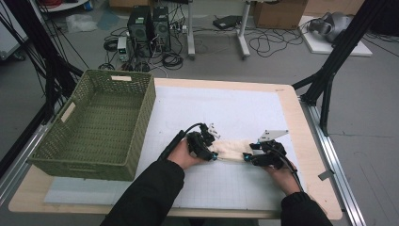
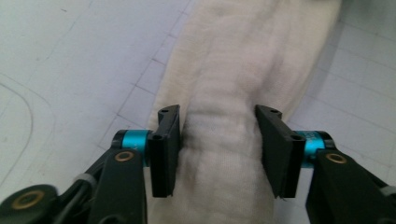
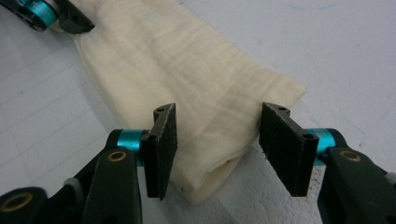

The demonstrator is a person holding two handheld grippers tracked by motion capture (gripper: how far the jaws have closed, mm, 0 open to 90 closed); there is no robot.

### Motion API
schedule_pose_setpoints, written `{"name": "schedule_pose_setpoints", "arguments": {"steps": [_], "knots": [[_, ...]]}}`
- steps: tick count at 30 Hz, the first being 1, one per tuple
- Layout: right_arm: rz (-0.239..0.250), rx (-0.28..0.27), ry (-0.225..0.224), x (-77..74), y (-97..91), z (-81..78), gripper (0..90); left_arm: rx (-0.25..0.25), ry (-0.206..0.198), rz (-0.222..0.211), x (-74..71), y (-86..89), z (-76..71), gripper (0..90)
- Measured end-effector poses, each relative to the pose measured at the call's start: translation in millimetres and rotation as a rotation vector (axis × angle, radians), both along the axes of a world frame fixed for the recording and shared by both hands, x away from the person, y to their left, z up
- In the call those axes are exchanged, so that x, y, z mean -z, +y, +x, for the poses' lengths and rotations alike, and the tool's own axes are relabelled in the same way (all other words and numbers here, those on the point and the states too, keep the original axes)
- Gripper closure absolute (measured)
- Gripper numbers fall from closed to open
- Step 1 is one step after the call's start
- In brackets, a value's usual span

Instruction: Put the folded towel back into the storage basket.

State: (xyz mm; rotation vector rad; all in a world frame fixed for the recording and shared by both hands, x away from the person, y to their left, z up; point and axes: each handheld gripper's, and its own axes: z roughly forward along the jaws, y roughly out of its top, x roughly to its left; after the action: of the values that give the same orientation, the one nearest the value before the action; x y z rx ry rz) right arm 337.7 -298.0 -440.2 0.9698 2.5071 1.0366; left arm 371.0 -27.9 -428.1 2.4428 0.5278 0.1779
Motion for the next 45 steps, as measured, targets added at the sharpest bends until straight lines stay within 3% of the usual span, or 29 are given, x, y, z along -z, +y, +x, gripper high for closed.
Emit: {"name": "schedule_pose_setpoints", "arguments": {"steps": [6,14,22,29,34,41,45], "knots": [[0.015,0.006,-0.009,-0.6,0.2,0.6,44.4,-0.030,0.002,-0.006,-0.7,1.0,3.6,65.1],[0.063,0.026,-0.010,-8.3,-10.0,-4.7,34.4,-0.053,-0.007,-0.005,-1.0,1.6,4.9,76.8],[0.097,0.046,-0.031,-14.0,-24.6,-20.3,24.1,-0.075,0.004,-0.022,-0.4,3.4,5.5,78.7],[0.124,0.071,-0.032,-15.3,-31.8,-30.3,19.0,-0.121,0.038,-0.069,1.6,8.3,5.9,79.1],[0.138,0.084,-0.042,-17.3,-35.7,-37.4,16.8,-0.123,0.033,-0.061,0.7,7.5,4.8,79.3],[0.138,0.093,-0.058,-18.9,-39.1,-43.5,14.2,-0.141,0.094,-0.071,-1.2,12.8,6.9,79.5],[0.144,0.084,-0.061,-19.2,-39.3,-45.0,14.1,-0.143,0.108,-0.071,-3.6,16.3,7.0,79.6]]}}
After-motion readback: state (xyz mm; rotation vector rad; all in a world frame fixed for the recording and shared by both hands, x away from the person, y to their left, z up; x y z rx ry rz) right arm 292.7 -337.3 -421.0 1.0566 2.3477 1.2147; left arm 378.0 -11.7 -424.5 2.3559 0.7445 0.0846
